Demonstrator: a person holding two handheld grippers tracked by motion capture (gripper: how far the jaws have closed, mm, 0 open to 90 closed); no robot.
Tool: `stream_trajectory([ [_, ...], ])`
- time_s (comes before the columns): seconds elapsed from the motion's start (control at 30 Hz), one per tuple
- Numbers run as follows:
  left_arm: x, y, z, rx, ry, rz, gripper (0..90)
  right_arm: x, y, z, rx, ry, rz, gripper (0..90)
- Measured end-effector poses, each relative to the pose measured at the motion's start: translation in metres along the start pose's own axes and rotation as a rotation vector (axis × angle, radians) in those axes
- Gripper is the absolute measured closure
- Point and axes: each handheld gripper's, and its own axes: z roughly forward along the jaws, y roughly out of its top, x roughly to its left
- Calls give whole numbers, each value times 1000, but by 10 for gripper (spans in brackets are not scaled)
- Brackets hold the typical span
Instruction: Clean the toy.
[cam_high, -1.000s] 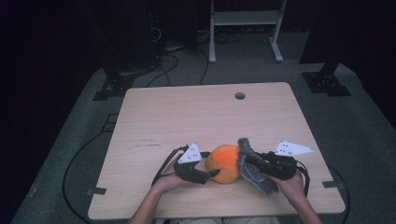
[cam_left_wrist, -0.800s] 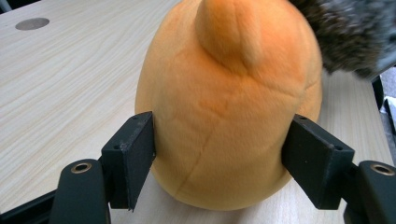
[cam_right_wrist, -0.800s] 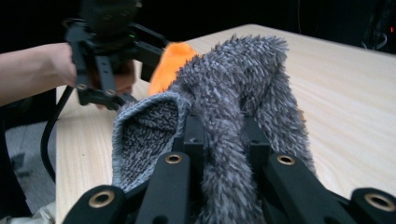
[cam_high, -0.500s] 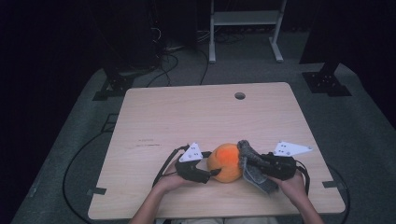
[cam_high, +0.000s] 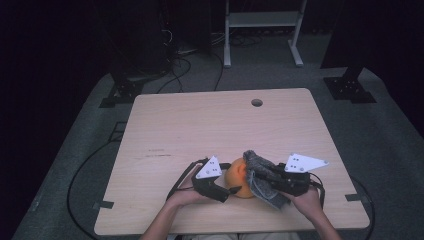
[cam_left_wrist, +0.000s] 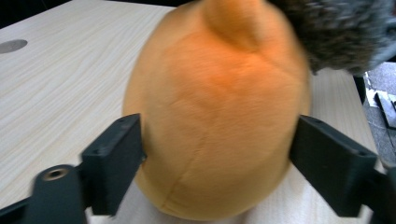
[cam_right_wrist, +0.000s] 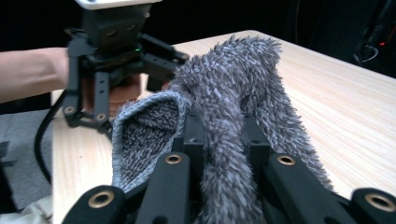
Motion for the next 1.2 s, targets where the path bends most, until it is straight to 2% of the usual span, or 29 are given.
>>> stream_trajectory([
  [0.07,3,-1,4,-5,-17,-12,157,0,1,-3,3,-3,-1,758],
  [0.13,0,0,9,-1,-21,-10,190,4,5,-3,2,-8,-13,759],
  [0.23,-8,5,10,27,9,25,281,13,14,0,-9,6,-50,758],
  [0.3,-9,5,10,34,18,17,307,14,17,2,3,-10,-66,759],
  [0.33,-8,5,9,33,14,17,313,10,16,2,0,-10,-57,759],
  [0.4,-7,3,9,24,7,7,318,0,10,-1,-5,-18,-6,760],
  [0.53,-6,2,9,15,2,4,291,-25,-10,-11,8,-83,102,760],
  [0.6,-6,0,11,-5,-1,-11,258,-31,-17,-15,5,-77,145,759],
  [0.63,-5,0,12,-12,3,-14,258,-30,-17,-15,1,-72,150,760],
  [0.7,-6,3,10,-31,25,-3,304,-27,-14,-14,1,-88,130,763],
  [0.87,-10,20,-7,-78,48,48,364,-22,-5,-17,-80,-72,136,764],
  [0.93,-11,24,-13,-93,53,52,375,-22,-5,-18,-98,-66,145,764],
  [1.07,-8,24,-18,-65,44,48,380,-26,-10,-13,-95,-45,179,763],
  [1.13,-6,22,-18,-39,47,45,379,-29,-14,-9,-71,-46,188,763],
  [1.2,-5,19,-17,-20,44,37,379,-34,-20,-5,-25,-47,209,762],
])
